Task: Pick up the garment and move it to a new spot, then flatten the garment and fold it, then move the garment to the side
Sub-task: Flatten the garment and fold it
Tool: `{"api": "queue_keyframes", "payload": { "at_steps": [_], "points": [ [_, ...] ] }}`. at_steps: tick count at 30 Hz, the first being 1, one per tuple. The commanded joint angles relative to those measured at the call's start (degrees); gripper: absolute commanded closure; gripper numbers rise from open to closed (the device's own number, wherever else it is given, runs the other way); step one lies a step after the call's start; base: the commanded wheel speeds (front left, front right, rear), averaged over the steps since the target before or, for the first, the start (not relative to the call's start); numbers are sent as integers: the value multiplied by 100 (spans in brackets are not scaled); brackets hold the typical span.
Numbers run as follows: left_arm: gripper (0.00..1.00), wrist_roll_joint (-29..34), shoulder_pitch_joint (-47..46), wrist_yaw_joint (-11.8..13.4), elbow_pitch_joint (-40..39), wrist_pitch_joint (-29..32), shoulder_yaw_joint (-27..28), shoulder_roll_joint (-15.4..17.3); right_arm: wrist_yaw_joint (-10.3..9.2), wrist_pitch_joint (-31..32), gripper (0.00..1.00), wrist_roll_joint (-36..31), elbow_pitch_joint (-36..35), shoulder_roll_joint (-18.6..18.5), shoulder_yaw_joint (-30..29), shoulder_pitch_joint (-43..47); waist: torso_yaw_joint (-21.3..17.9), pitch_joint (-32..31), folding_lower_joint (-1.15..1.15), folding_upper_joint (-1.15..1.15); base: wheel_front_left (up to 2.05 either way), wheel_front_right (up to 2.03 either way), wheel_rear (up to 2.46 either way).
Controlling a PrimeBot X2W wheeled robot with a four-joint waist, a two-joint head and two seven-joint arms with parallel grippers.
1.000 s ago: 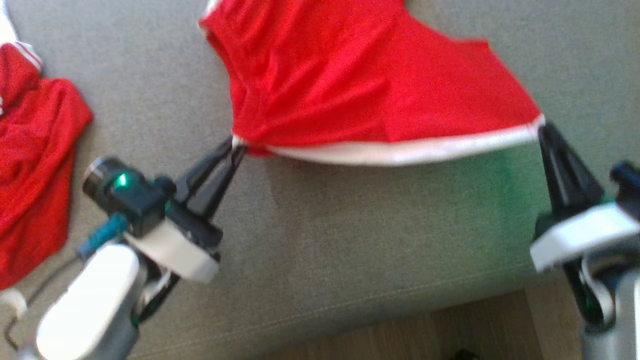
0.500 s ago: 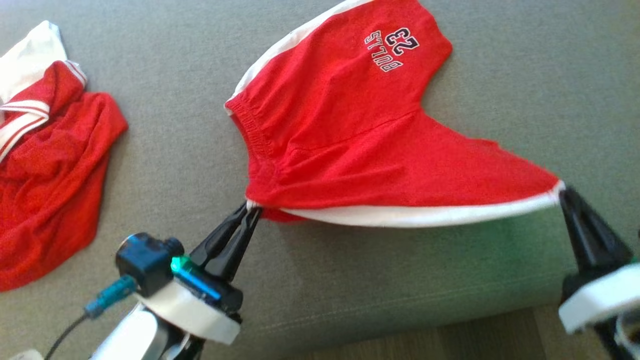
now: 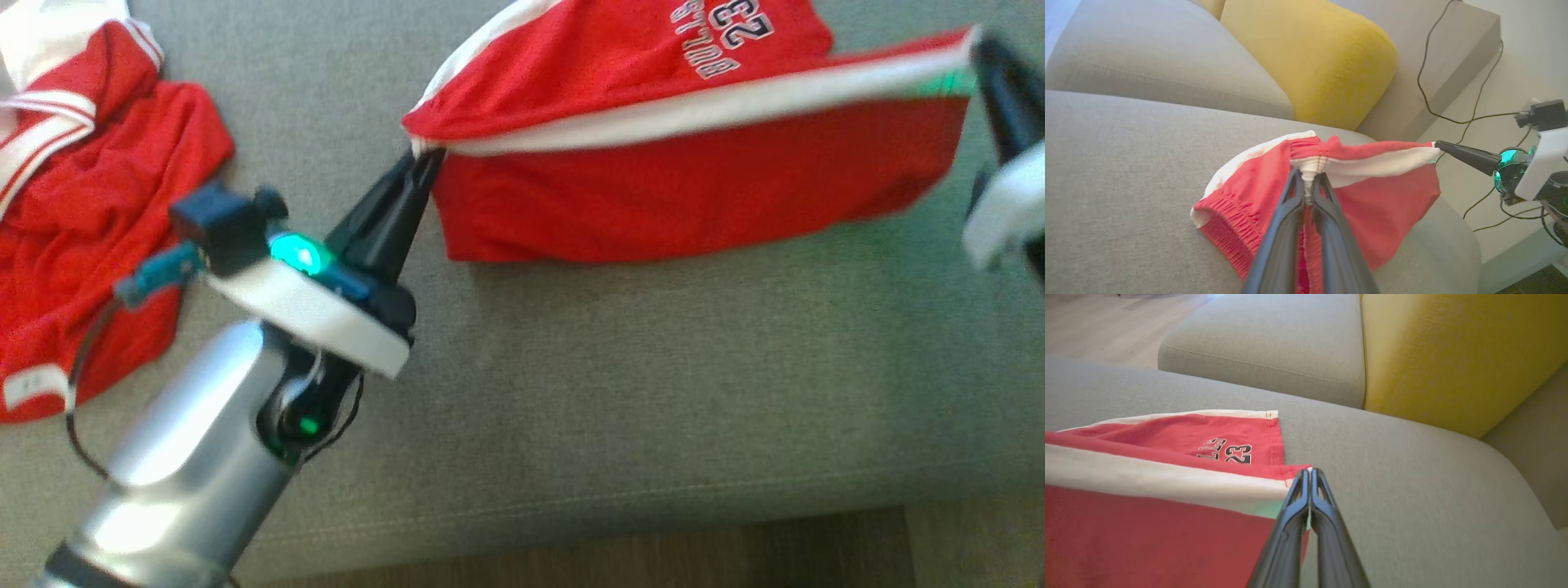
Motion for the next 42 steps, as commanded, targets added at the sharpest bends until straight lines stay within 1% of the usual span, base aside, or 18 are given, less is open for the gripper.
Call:
{"api": "queue_keyframes", "payload": {
  "at_steps": [1,2,5,8,9,10,11,12,13,18,25,26,27,28,32,35,38,42],
  "points": [
    [100,-324,-359,0,-79,38,116,39,-2,20,100,-47,36,-136,164,-437,101,191,-1,0,0,0,0],
    [100,-637,-501,0,-17,99,46,-7,-2,25,100,-72,281,-199,254,-704,131,255,-1,0,0,0,0],
    [100,-1313,-912,0,240,210,-115,-38,-2,-56,100,-123,1018,-347,553,-1482,217,448,-1,0,0,0,0],
    [100,-1743,-1313,0,512,231,-251,-122,-2,-195,100,-151,1707,-409,821,-2180,340,646,-1,0,0,0,0],
    [100,-1743,-1313,0,512,231,-251,-122,-2,-195,100,-151,1707,-409,821,-2180,340,646,-1,0,0,0,0],
    [100,-1844,-1435,0,588,212,-288,-160,-2,-251,100,-170,1919,-435,913,-2387,387,704,-1,0,0,0,0],
    [100,-1947,-1658,0,750,150,-335,-213,-2,-338,100,-193,2316,-457,1057,-2756,476,813,-1,0,0,0,0],
    [100,-1992,-1751,0,830,122,-354,-238,-2,-395,100,-229,2489,-481,1134,-2939,519,867,-1,0,0,0,0],
    [100,-1992,-1751,0,830,122,-354,-238,-2,-395,100,-229,2489,-481,1134,-2939,519,867,-1,0,0,0,0],
    [100,-2076,-2115,0,1295,24,-374,-321,-2,-663,100,-459,3254,-552,1373,-3706,686,1078,-1,0,0,0,0],
    [100,-2197,-2350,0,1767,-9,-609,-466,-2,-980,100,-615,4104,-454,1513,-4213,763,1143,-1,0,0,0,0],
    [100,-2200,-2376,0,1776,-14,-633,-480,-2,-1059,61,-608,4181,-429,1518,-4246,763,1150,-1,0,0,0,0],
    [67,-2205,-2394,0,1787,-18,-649,-494,-2,-1165,0,-593,4245,-405,1509,-4268,762,1149,-1,0,0,0,0],
    [0,-2146,-2413,0,1811,-27,-651,-499,-2,-1393,0,-495,4362,-343,1447,-4256,756,1113,-1,0,0,0,0],
    [0,-1746,-2229,0,1815,-32,-329,-487,-2,-1649,0,-83,4504,-180,1245,-4031,691,937,-1,0,0,0,0],
    [0,-1015,-1910,71,1731,-33,160,-462,-2,-1654,0,210,4514,-67,1099,-3747,614,775,-1,0,0,0,0],
    [0,-73,-1384,367,1292,-33,708,-490,-2,-1457,0,410,4590,3,938,-3429,545,613,-1,0,0,0,0],
    [0,1104,-510,785,470,-34,1245,-607,-2,-1143,0,319,4851,15,643,-3120,565,455,-1,0,0,0,0]
  ]
}}
